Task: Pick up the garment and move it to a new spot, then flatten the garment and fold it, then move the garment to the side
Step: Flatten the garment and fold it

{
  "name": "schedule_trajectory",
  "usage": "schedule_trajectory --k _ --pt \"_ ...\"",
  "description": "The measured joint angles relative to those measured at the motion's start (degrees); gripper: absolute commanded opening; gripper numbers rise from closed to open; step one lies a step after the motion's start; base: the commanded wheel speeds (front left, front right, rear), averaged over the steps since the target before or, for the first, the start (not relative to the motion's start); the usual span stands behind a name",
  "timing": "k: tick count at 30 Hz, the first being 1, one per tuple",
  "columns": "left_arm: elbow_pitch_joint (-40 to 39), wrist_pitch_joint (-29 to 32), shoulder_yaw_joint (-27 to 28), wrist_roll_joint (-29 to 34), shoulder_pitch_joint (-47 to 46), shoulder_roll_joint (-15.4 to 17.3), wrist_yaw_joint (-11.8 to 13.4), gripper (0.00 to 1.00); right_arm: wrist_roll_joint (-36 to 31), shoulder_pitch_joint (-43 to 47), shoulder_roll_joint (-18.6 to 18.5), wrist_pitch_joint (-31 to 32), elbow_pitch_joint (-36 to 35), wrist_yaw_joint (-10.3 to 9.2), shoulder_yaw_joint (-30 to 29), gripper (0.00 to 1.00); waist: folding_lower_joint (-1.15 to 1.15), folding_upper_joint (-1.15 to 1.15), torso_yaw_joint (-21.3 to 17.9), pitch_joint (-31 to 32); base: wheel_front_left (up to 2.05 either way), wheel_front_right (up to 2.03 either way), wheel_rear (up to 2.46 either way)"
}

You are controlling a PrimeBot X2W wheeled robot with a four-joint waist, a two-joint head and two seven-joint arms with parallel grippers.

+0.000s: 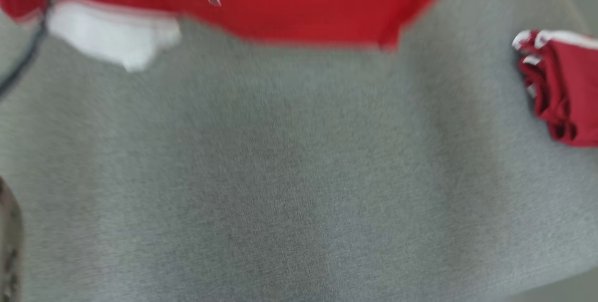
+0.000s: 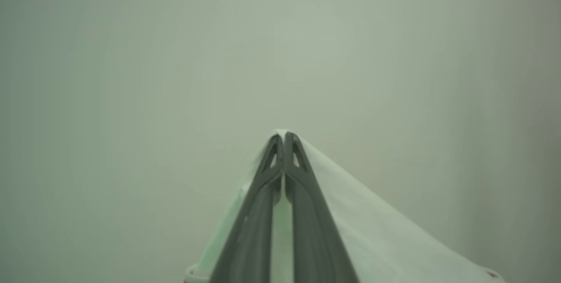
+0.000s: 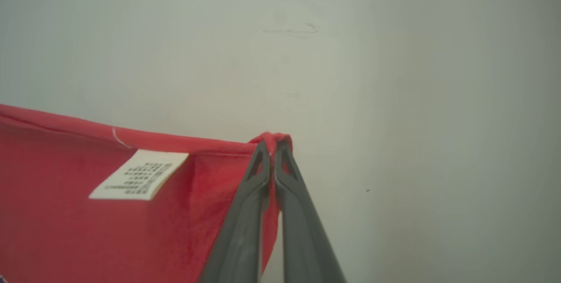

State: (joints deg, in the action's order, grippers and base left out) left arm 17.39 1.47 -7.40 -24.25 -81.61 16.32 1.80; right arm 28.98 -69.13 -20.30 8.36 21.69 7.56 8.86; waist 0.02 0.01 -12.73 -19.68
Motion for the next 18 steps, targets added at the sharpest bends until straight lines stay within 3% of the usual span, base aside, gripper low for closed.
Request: schedule_trajectory --k 5,8,13,18 --pt "1.9 -10.0 -0.8 4.5 -7.3 0.5 0.8 0.00 -6.2 -7.7 2.4 -12.8 4.4 0.00 -3.7 0.00 0.01 0.01 -0.8 -6.7 0.00 0.00 0.00" --pt "0.9 -15.6 -0.9 6.8 -11.7 0.2 0.6 0.00 -15.2 -11.4 3.3 -21.9 7.3 0.00 -7.9 0.00 0.00 0.01 -1.5 -11.2 0.00 0.00 0.00" --pt "-3.7 -16.5 -0.5 8.7 -10.3 0.1 -1.9 0.00 -22.2 -9.6 5.0 -23.3 3.2 0.00 -8.5 0.00 0.00 0.01 -2.1 -16.4 0.00 0.00 0.00" --pt "-8.3 -16.5 1.2 8.5 0.2 -1.0 -5.2 0.00 -23.5 -0.6 4.9 -23.5 -0.6 0.00 -3.6 0.00 0.00 0.02 -2.1 -20.9 0.00 0.00 0.00"
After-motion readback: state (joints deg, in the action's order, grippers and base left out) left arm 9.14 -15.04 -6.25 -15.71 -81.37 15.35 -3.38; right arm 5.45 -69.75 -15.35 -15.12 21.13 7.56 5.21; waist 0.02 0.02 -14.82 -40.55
